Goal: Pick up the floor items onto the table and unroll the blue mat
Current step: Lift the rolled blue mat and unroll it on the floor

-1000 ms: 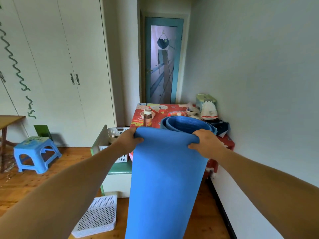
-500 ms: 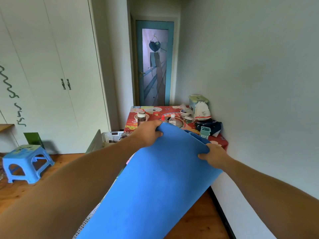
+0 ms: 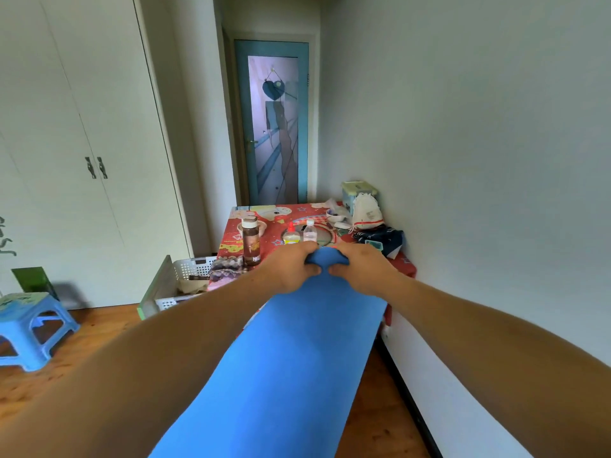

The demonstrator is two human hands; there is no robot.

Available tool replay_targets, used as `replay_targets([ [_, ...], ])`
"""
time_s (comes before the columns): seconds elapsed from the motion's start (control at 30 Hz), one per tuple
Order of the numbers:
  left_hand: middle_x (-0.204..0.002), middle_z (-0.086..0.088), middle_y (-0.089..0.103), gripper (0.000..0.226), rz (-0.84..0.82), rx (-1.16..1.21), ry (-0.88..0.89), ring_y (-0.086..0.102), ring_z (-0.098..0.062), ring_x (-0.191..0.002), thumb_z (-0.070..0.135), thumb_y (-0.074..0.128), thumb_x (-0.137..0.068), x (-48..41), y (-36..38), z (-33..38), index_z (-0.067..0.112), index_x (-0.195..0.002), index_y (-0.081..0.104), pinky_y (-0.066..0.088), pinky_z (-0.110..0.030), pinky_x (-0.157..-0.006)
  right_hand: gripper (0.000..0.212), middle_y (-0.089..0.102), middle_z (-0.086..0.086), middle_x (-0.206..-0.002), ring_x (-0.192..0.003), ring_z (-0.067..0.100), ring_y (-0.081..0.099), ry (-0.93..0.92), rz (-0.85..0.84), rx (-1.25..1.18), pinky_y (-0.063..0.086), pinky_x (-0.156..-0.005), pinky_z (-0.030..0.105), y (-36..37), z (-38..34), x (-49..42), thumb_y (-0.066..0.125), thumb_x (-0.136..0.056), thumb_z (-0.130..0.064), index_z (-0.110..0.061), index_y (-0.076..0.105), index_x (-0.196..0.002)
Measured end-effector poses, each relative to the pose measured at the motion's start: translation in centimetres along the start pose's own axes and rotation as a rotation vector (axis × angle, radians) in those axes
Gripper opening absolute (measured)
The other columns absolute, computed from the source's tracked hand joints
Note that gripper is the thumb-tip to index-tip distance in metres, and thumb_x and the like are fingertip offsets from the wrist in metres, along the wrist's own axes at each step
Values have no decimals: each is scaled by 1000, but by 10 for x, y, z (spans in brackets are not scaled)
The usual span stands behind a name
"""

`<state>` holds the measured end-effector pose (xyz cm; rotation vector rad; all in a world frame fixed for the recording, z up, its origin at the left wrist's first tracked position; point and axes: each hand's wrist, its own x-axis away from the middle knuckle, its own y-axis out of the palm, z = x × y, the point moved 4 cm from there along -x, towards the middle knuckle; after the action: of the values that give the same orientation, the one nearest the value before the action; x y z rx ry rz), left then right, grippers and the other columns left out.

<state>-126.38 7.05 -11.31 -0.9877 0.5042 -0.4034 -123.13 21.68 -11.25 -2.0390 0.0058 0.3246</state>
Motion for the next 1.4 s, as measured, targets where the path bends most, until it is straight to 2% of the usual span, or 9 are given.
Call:
replay_targets([
  [0.13, -94, 5, 56, 36, -166, 108, -233, 54, -17, -84, 26, 71, -77, 33, 19, -49, 21, -109, 54, 41, -23, -63, 20, 49, 1, -76, -72, 23, 49, 128, 102, -45, 35, -56, 31, -8, 20, 2, 59, -89, -28, -16, 47, -77],
  [0.27, -112, -1, 64, 39, -269, 247, -324, 60, -19, -97, 20, 71, -78, 75, 39, -89, 23, -114, 55, 47, -30, -81, 25, 48, -2, -72, -67, 17, 46, 189, 196, -64, 31, -56, 31, -30, 43, 3, 61, -88, -32, -14, 48, -76],
  [0.37, -89, 5, 61, 16, -247, 183, -297, 57, -16, -80, 20, 65, -83, 76, 31, -92, 26, -95, 56, 41, -18, -61, 28, 49, -1, -69, -63, 13, 45, 216, 173, -101, 29, -52, 28, -24, 56, 6, 63, -86, -29, -17, 45, -68],
  [0.53, -87, 1, 58, 20, -322, -18, -213, 53, -16, -75, 23, 60, -87, 58, 20, -74, 13, -104, 57, 40, -25, -63, 21, 61, 5, -86, -77, 21, 56, 347, 49, -115, 41, -62, 30, -35, 72, 8, 69, -73, -19, -10, 62, -91],
  [0.7, -78, 4, 48, 8, -354, -156, -104, 48, -19, -78, 25, 56, -90, 33, 11, -36, 20, -89, 49, 35, -28, -63, 53, 61, -1, -116, -104, 22, 56, 15, -57, 431, 46, -84, 33, -38, 17, 5, 66, -73, -43, -29, 54, -123],
  [0.83, -89, -6, 55, 13, -342, -189, -25, 50, -22, -80, 20, 57, -88, 14, 4, -5, 11, -97, 57, 37, -32, -69, 47, 61, -2, -108, -101, 23, 56, -197, -231, 685, 42, -93, 40, 6, -32, 3, 61, -76, -51, -25, 53, -115],
  [1.03, -95, -14, 63, 14, -309, -166, -33, 51, -24, -78, 19, 61, -84, 16, 11, -4, 11, -97, 60, 38, -32, -68, 27, 62, 6, -98, -85, 26, 59, -130, -309, 656, 47, -65, 35, 21, -46, -5, 57, -89, -39, -16, 59, -104],
  [1.17, -79, -1, 53, 16, -300, -195, -115, 51, -20, -75, 30, 66, -80, 38, 0, -51, 19, -84, 55, 35, -27, -56, 25, 58, 4, -104, -95, 25, 56, -86, -340, 635, 44, -66, 35, 23, -34, 0, 52, -92, -38, -16, 54, -103],
  [1.4, -101, 0, 57, 22, -317, -324, -412, 51, -17, -92, 27, 64, -81, 115, -33, -165, 18, -100, 58, 35, -28, -73, 27, 58, 2, -107, -96, 23, 56, 67, -393, 601, 50, -73, 37, 4, 10, 10, 53, -90, -41, -19, 57, -105],
])
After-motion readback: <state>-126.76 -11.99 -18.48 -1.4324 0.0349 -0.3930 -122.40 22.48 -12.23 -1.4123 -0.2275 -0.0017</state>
